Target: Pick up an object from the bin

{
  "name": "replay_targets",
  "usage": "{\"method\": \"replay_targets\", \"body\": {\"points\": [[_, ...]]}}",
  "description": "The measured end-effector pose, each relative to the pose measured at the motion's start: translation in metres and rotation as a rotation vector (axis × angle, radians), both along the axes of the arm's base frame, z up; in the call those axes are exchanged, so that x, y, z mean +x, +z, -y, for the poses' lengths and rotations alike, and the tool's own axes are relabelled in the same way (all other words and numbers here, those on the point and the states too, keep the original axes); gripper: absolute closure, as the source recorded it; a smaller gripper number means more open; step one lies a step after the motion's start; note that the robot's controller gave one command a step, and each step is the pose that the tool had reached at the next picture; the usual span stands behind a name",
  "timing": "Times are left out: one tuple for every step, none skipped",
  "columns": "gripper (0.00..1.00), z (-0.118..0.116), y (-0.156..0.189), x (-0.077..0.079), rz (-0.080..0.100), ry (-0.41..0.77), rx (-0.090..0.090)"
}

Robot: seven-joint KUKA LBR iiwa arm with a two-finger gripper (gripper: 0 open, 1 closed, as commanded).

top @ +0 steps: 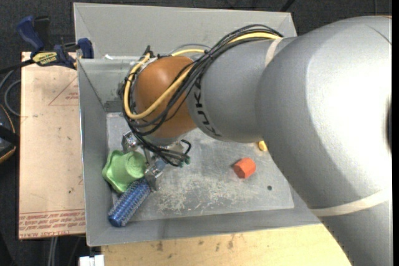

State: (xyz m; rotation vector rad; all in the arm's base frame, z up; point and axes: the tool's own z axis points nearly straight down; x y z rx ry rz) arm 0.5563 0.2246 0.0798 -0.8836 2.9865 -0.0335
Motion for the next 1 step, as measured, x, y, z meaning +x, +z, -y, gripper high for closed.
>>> {"method": "replay_targets", "body": {"points": [[1.0, 0.0116, 0.1291, 0.0259, -0.026, 0.383, 0.009]]}}
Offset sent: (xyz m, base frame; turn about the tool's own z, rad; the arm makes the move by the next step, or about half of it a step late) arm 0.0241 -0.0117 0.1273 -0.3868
